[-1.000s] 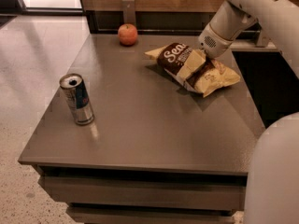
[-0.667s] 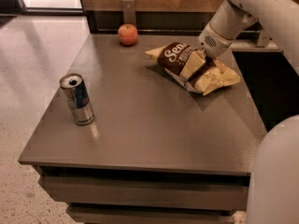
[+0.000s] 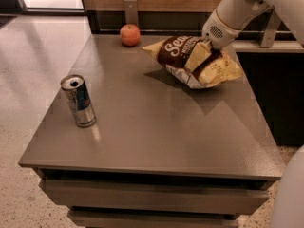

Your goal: Move brown chip bag near redbull can

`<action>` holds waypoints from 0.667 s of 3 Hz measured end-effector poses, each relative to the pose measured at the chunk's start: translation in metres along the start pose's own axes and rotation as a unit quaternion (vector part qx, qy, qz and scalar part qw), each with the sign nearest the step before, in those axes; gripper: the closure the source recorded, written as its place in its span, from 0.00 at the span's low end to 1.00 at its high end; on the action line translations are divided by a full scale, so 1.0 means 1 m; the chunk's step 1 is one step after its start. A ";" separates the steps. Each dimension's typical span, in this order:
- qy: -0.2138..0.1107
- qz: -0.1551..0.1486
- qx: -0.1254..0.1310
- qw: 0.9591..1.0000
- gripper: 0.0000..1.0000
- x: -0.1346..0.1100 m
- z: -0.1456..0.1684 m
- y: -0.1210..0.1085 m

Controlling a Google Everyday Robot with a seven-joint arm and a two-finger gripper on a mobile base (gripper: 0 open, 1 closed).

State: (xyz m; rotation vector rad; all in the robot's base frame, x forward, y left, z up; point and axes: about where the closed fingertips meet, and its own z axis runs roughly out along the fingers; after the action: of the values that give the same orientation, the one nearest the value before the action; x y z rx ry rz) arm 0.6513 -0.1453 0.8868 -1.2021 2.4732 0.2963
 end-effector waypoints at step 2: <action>-0.011 -0.051 0.019 0.998 1.00 -0.029 -0.023 0.018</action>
Offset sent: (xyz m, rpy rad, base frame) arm -0.0028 0.0431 0.0527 -0.0531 -0.1131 0.1295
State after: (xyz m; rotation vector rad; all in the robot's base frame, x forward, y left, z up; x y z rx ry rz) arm 0.6480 -0.1212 0.9205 -1.2962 2.3781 0.2319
